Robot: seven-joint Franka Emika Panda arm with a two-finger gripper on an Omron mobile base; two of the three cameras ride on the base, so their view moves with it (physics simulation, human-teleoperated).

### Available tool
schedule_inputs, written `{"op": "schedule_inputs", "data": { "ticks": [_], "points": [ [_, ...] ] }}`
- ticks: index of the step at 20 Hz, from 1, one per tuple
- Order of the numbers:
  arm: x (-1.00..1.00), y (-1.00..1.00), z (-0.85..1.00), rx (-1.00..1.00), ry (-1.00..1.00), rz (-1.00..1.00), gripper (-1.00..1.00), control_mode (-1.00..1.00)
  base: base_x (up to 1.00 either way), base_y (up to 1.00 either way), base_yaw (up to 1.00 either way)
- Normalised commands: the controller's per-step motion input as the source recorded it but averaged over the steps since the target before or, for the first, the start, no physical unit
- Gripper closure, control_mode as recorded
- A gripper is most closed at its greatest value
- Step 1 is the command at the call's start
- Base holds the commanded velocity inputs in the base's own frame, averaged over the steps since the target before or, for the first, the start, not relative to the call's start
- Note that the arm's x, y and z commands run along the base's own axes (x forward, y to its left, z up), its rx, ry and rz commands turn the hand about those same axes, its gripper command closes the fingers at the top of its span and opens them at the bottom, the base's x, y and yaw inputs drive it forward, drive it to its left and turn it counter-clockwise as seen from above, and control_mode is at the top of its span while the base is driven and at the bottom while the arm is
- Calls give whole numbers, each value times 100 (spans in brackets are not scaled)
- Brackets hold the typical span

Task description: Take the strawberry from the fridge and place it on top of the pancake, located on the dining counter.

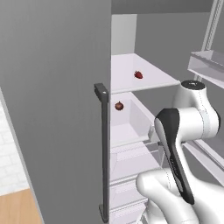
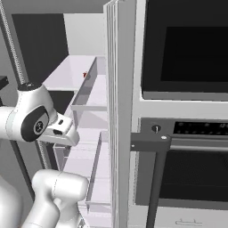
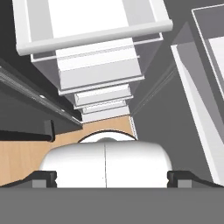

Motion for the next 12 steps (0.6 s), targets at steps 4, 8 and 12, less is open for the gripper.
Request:
{"op": "schedule_inputs", "data": {
  "ticks": [4, 8, 12],
  "points": [
    [0, 0, 0, 0, 0, 0, -100, 100, 0, 0, 0],
    [0, 0, 0, 0, 0, 0, -100, 100, 2, 0, 2],
    [9, 0, 6, 0, -23, 8, -100, -100, 4, 0, 2]
  ]
}}
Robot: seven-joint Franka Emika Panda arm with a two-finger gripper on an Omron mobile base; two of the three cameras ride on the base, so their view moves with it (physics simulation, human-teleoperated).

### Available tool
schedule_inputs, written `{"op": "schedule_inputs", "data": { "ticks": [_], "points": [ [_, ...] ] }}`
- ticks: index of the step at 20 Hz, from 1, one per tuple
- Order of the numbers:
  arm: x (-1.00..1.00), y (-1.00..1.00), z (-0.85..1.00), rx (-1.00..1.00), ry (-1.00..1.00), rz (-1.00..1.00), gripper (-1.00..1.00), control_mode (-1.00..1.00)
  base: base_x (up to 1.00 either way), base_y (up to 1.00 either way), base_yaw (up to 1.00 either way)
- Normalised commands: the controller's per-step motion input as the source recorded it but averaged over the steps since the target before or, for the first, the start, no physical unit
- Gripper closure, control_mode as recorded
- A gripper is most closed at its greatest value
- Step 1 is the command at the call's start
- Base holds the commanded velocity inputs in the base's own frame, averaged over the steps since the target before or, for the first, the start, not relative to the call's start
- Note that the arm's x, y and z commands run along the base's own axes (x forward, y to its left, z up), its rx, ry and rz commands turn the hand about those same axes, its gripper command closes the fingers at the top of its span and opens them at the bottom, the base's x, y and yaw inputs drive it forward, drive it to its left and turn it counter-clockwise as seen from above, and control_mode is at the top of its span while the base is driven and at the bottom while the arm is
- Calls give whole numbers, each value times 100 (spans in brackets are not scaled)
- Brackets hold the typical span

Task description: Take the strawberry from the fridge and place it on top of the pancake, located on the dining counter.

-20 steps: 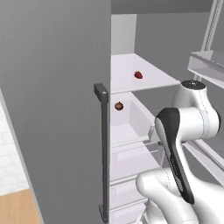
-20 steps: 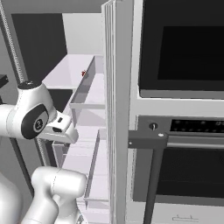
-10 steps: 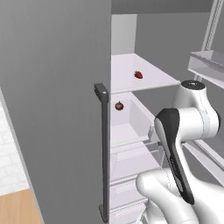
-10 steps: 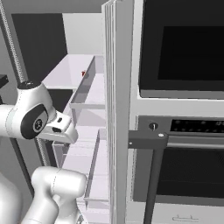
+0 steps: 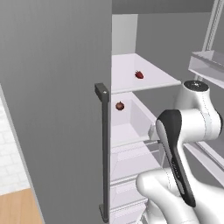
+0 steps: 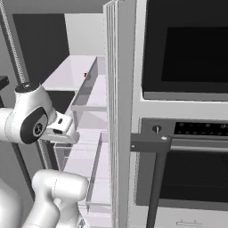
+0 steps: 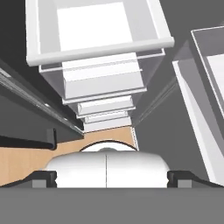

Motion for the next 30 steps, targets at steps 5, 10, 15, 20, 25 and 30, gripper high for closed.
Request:
{"op": "schedule_inputs", "data": {
  "ticks": [5, 10, 15, 20, 25, 30],
  "points": [
    [22, 0, 40, 0, -45, 2, -100, -100, 0, 0, 0],
    [67, 11, 80, 2, -25, 0, -100, -100, 0, 0, 0],
    [70, 2, 75, 3, -19, 0, -100, -100, 0, 0, 0],
    [70, 13, 48, 0, -10, 0, -100, -100, 0, 0, 0],
    [64, 1, 32, 0, 0, 0, -100, -100, 0, 0, 0],
    [76, -2, 0, 0, 0, 0, -100, -100, 0, 0, 0]
  ]
}}
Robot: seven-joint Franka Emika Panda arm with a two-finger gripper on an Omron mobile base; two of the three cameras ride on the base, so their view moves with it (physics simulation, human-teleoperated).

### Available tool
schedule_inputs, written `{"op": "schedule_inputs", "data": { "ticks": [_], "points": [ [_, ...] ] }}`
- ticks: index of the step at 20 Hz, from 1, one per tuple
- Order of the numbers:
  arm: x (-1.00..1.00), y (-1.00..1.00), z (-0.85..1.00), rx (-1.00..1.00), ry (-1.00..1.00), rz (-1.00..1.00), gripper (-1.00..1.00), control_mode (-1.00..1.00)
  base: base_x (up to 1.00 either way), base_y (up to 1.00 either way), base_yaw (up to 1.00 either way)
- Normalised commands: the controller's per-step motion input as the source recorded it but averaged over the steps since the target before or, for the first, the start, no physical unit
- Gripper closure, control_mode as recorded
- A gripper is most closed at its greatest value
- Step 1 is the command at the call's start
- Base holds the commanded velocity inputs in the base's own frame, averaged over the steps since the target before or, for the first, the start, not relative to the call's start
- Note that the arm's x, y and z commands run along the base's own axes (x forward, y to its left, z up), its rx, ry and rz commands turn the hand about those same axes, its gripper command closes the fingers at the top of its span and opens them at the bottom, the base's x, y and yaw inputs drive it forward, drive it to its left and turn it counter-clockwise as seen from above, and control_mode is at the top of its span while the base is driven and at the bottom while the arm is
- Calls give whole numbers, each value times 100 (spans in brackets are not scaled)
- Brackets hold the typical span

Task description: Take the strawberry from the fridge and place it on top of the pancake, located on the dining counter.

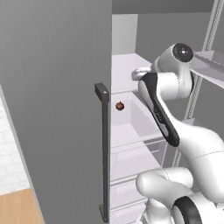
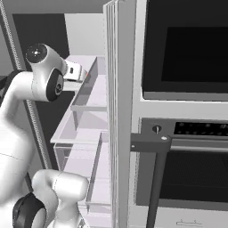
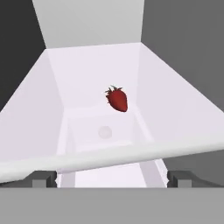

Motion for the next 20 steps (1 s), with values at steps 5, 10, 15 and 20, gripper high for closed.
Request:
{"op": "schedule_inputs", "data": {
  "ticks": [5, 10, 15, 20],
  "points": [
    [81, -7, 0, 0, 1, 0, -100, -100, 0, 0, 0],
    [55, -2, -1, -6, 4, 3, -100, -100, 0, 0, 0],
    [33, -11, -9, -1, 9, 5, -100, -100, 0, 0, 0],
    [42, -2, -16, 0, 6, 3, -100, -100, 0, 0, 0]
  ]
}}
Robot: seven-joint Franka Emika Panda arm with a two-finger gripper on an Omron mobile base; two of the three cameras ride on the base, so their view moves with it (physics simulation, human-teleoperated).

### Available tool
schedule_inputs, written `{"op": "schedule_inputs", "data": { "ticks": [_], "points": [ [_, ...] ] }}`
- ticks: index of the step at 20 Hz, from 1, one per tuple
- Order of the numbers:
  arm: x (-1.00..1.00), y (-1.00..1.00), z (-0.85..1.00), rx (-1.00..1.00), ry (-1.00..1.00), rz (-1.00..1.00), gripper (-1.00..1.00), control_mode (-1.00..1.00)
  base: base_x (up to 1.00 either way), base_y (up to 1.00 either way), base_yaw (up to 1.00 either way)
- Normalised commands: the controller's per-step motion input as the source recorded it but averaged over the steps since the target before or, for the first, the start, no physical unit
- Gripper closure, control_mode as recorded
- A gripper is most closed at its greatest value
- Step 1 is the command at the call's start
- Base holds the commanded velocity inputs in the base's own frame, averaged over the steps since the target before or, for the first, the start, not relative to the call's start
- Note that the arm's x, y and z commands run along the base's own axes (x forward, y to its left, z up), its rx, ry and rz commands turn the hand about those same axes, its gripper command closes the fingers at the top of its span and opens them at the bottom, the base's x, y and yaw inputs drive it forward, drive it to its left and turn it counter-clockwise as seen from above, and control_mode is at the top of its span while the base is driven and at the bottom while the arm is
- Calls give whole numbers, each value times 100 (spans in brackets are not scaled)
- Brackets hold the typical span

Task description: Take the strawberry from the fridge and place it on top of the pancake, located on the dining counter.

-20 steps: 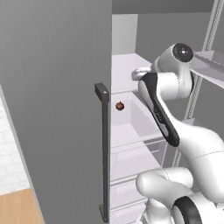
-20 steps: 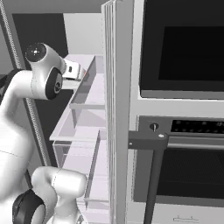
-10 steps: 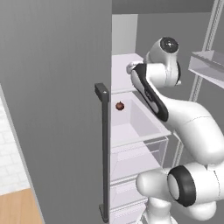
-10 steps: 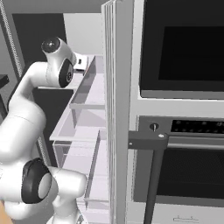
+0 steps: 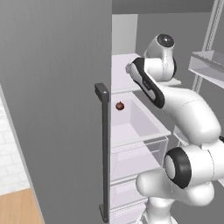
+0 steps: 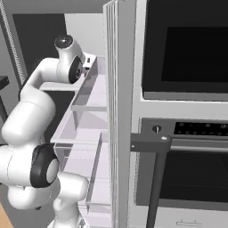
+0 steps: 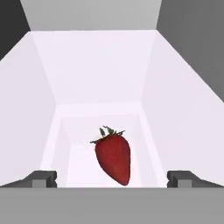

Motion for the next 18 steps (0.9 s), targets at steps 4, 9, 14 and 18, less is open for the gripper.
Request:
{"op": "schedule_inputs", "data": {
  "ticks": [4, 9, 14, 18],
  "points": [
    [52, 0, -12, 0, 3, 2, -100, -100, 0, 0, 0],
    [42, -1, -16, -1, 0, 0, -100, -100, 0, 0, 0],
    [5, -2, -20, 0, 2, 0, -100, -100, 0, 0, 0],
    [0, 0, -24, 0, 4, 0, -100, -100, 0, 0, 0]
  ]
}}
